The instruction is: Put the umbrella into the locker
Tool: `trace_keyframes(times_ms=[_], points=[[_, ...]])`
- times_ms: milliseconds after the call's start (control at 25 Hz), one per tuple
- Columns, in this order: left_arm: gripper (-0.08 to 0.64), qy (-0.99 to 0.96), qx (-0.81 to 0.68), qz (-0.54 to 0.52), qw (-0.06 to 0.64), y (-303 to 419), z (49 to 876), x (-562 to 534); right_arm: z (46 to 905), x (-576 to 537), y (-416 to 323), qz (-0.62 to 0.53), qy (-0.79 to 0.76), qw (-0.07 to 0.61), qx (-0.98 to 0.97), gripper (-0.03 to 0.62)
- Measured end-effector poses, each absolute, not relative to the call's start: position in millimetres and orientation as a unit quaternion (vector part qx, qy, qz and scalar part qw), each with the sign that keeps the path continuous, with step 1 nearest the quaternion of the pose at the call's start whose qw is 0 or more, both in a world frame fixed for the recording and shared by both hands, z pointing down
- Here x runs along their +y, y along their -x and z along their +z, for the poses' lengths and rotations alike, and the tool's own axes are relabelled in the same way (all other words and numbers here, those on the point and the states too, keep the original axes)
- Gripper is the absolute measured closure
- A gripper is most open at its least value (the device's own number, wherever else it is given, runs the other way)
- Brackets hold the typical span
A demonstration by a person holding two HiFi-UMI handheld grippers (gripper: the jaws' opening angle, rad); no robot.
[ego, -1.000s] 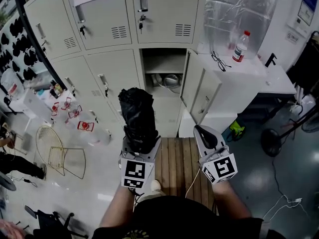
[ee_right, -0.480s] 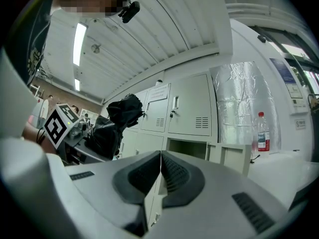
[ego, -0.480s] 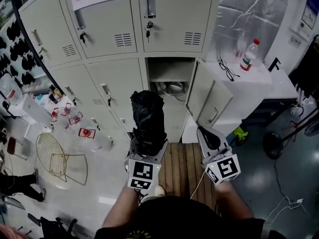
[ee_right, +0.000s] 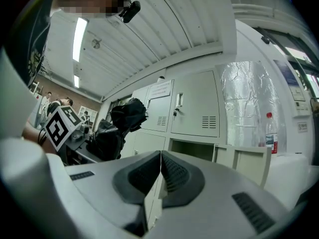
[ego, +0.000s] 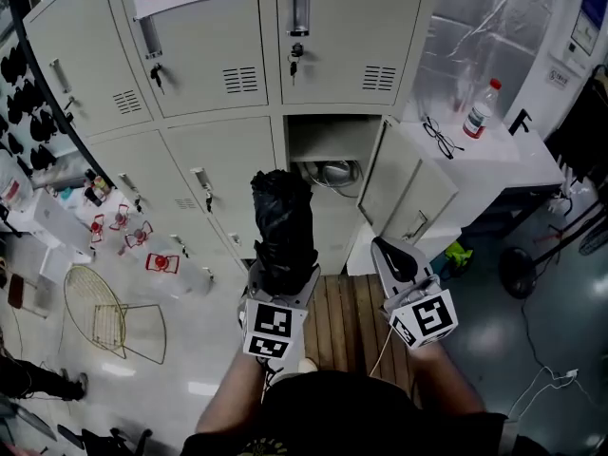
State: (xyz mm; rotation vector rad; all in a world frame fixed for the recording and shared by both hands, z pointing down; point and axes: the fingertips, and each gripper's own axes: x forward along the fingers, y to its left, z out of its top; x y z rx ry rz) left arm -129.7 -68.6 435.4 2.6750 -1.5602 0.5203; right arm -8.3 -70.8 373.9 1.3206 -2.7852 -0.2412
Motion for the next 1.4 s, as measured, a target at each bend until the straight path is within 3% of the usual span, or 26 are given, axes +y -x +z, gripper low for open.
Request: trace_keyframes(times_ms=[760, 1400], points=[[0.261, -0.882, -0.433, 0.180, 0.041, 135.3, 461.3, -79.5, 375.0, -77.0, 27.0, -0.072, -0.448, 0.063, -0.889, 0.565], [0.261, -0.883, -0.423, 0.194, 0.056, 109.9, 473.5, -108.0, 383.5, -99.0, 6.6, -0.064, -0.451, 0.050, -0.889, 0.565]])
